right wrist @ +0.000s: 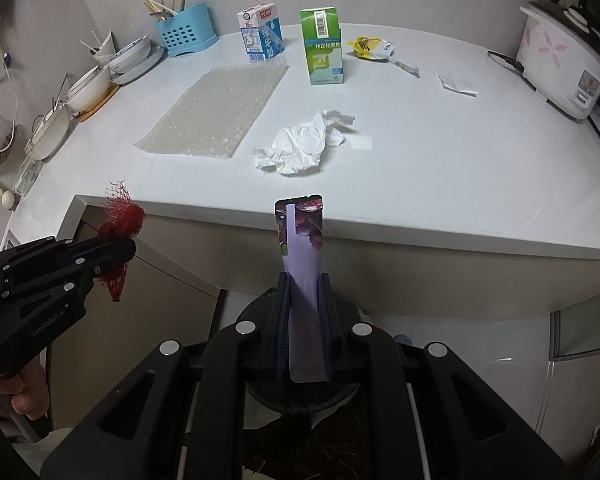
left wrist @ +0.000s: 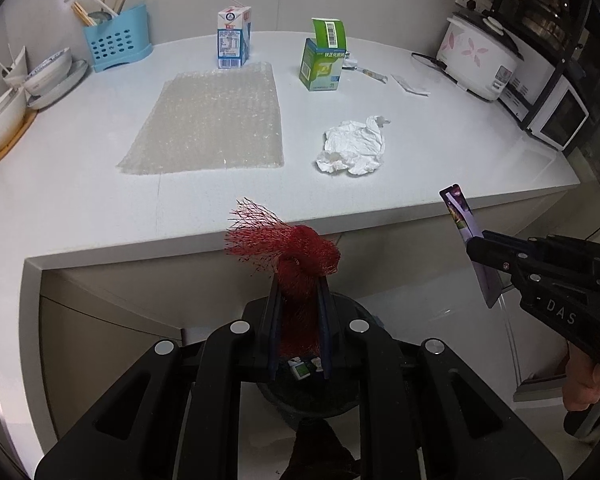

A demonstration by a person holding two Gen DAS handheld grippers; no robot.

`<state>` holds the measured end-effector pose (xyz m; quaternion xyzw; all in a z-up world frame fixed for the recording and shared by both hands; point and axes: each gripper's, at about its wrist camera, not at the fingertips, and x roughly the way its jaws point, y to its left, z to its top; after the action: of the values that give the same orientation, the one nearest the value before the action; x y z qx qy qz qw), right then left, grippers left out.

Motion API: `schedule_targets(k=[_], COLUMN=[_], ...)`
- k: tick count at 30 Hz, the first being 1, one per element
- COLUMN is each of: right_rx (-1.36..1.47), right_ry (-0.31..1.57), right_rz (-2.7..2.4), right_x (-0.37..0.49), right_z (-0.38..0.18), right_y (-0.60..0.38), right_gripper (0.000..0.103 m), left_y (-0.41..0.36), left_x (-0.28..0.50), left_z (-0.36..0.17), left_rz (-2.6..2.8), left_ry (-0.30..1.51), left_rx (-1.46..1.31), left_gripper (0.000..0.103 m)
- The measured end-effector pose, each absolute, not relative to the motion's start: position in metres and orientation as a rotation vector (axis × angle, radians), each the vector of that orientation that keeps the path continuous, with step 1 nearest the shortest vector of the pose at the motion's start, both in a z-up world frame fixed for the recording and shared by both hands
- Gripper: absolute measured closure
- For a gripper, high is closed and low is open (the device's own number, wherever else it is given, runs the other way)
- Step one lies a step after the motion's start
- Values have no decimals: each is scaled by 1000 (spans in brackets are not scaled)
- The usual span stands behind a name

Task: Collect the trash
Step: 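Carry the red mesh bag with the left tool while the right tool carries the purple packet over the wastebasket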

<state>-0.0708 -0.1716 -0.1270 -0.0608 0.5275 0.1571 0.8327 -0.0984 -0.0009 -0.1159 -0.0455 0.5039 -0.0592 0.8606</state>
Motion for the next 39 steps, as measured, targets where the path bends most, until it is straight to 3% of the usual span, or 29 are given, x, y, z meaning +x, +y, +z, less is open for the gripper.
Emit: schedule_targets(k=[39], right_rx=[-174], right_ry=[1255], right_rz=[321], right_x=[-83], right_z=[-278], right_y=[-166], right_gripper=[90], left_y=[1], left_x=[-111], left_z=[-260], left_rz=[-135], left_ry=[1173], left_rx=[-125], left_gripper=[89])
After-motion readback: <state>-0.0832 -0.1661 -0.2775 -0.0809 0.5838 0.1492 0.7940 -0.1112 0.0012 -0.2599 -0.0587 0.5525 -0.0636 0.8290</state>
